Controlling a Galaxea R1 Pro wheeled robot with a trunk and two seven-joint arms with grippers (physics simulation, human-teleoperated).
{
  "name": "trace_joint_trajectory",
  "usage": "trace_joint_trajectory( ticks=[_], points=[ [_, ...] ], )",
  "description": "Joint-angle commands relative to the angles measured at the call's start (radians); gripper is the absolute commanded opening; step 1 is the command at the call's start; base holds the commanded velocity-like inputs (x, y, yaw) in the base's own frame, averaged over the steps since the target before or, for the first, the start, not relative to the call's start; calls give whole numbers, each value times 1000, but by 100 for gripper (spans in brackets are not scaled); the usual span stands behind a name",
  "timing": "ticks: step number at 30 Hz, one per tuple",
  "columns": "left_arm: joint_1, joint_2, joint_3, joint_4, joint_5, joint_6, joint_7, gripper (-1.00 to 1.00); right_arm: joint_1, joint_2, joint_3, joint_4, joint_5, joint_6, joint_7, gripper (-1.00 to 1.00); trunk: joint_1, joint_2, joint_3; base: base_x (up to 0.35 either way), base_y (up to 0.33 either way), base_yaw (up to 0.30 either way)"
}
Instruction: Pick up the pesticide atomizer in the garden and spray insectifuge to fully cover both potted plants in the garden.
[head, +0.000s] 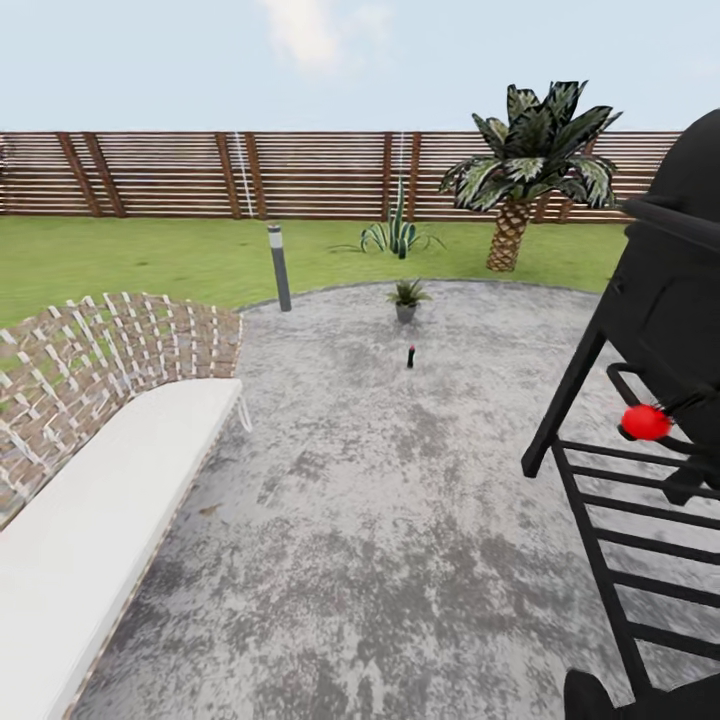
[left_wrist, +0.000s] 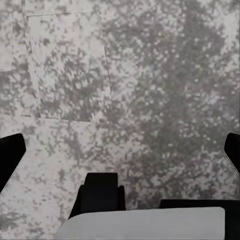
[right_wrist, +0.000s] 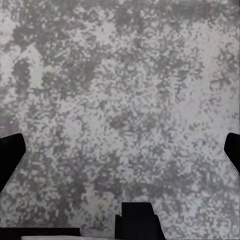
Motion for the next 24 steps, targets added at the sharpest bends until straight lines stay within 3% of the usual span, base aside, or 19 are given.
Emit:
trace_joint_trajectory(
  ticks=[1, 7, 18, 24],
  points=[
    [0, 0, 1, 0, 2, 0, -1, 100, 0, 0, 0, 0, 0, -2, 1, 100, 0, 0, -1, 348, 0, 83],
    [0, 0, 4, 0, 2, 0, -2, 100, 0, 0, 0, 0, 0, -2, 1, 100, 0, 0, -2, 329, 80, 21],
    [0, 0, -1, 0, 2, 0, -1, 100, 0, 0, 0, 0, -1, -2, 1, 100, 0, 0, -2, 265, 222, 1],
    [0, 0, -4, 0, 1, 0, -1, 100, 0, 0, 0, 0, -1, -2, 1, 100, 0, 0, -2, 268, 56, 0]
  ],
)
